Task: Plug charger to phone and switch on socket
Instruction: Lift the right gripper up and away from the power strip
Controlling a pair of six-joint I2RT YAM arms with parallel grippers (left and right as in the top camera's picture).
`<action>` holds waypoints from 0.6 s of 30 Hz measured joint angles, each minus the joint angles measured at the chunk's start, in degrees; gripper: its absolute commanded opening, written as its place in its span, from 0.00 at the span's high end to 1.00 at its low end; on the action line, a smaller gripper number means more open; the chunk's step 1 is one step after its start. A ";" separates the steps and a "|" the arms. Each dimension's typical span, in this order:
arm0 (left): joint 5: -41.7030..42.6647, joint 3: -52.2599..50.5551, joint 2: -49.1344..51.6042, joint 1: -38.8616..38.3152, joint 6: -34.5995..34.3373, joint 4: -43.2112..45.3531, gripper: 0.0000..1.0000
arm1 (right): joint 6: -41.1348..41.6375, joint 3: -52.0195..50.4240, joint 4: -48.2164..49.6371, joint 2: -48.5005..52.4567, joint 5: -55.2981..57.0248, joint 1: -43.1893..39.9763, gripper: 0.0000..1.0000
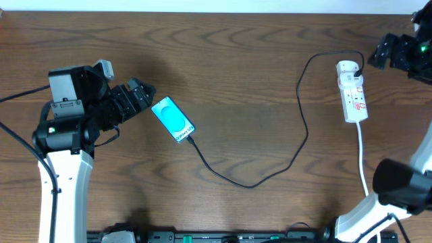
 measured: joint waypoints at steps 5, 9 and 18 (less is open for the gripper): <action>-0.02 0.00 0.00 0.00 0.00 0.00 0.08 | 0.20 0.04 -0.04 -1.81 0.37 1.22 0.01; 0.00 0.00 0.00 0.00 0.00 0.00 0.08 | 0.22 0.04 -0.04 -1.79 0.52 1.18 0.01; 0.00 0.00 0.00 0.00 0.00 0.00 0.08 | 0.20 0.04 -0.02 -1.79 0.61 1.18 0.01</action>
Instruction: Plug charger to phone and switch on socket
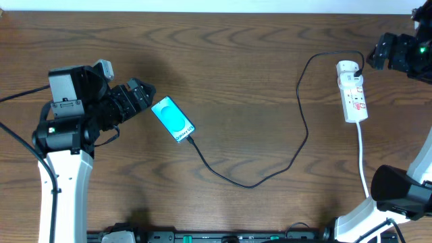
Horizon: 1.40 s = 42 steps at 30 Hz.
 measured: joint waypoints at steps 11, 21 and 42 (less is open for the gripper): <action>0.00 0.00 0.00 0.00 0.00 -0.44 0.08 | 0.02 0.00 0.00 0.00 0.04 0.00 0.01; -14.25 -3.41 -3.37 -5.01 0.20 -9.90 0.08 | 0.02 0.00 0.00 0.00 0.07 0.00 0.01; -33.38 -60.52 -61.90 -9.73 1.97 54.69 0.08 | 0.22 0.00 0.02 0.00 0.09 0.00 0.01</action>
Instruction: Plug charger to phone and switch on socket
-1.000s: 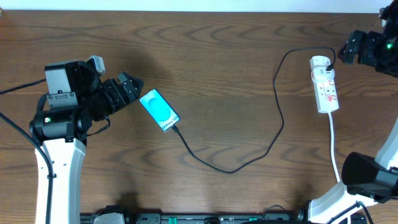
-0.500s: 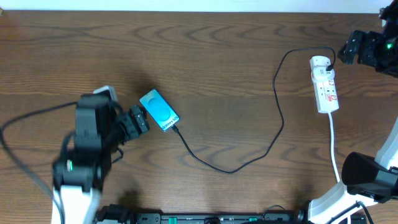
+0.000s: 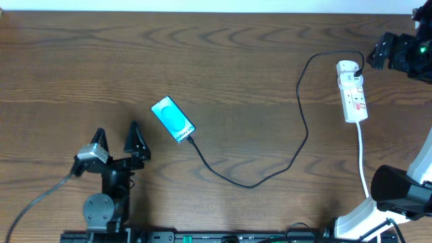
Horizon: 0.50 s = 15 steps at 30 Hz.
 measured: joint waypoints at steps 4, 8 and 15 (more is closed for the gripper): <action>-0.33 -5.33 -5.35 2.71 0.13 -6.47 0.08 | 0.00 0.00 -0.02 0.00 0.00 0.00 0.01; -0.33 -5.29 -6.82 4.94 0.46 -12.09 0.08 | -0.02 0.00 0.02 0.00 0.04 0.00 0.01; 2.19 -4.63 -6.91 5.55 3.19 -13.75 0.08 | 0.00 0.00 -0.02 0.00 -0.02 0.00 0.01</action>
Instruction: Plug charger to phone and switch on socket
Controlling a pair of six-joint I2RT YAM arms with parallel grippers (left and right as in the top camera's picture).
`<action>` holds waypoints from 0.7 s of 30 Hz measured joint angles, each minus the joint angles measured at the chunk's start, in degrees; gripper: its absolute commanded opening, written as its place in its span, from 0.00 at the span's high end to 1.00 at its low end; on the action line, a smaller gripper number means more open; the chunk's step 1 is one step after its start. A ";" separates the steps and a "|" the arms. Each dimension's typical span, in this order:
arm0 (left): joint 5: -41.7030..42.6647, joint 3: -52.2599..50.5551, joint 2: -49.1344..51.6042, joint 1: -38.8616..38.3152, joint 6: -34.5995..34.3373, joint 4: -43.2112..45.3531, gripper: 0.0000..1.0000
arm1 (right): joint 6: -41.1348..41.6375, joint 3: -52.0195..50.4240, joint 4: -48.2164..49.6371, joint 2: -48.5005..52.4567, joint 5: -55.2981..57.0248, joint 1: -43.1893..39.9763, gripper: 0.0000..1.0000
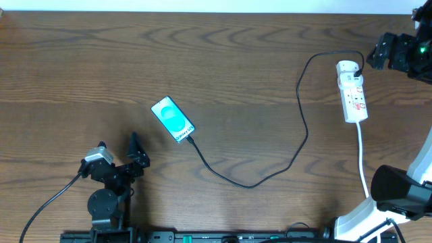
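Note:
The phone lies face up in the left middle of the table, its screen lit turquoise. The black charger cable is plugged into the phone's lower right end and runs to the adapter on the white power strip at the right. My left gripper is open with nothing in it, near the front edge, below and left of the phone. My right gripper hovers just right of the adapter. Its jaws are too dark to read.
The strip's white lead runs down toward the front right, past the right arm's base. The left arm is folded low at the front left with a cable trailing off. The wooden table fills the view.
My left gripper has drawn a little nearer the front edge, still open. The phone, cable, power strip and right gripper have not moved.
At first my left gripper was against the phone's left end, with the cable plugged in and the screen lit. It was there at the following moment too. Later it stood open at the front left, away from the phone. The right gripper stayed by the adapter throughout.

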 measured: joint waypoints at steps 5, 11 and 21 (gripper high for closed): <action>0.87 0.07 0.00 0.00 0.85 -0.11 0.08 | 0.00 0.00 0.00 0.00 0.02 0.00 0.01; 1.14 0.09 0.00 0.00 0.85 -0.15 0.08 | 0.00 0.00 0.00 0.00 0.02 0.00 0.01; 1.25 0.09 0.00 0.00 0.85 -0.17 0.08 | -0.02 0.00 0.00 0.00 0.02 0.00 0.01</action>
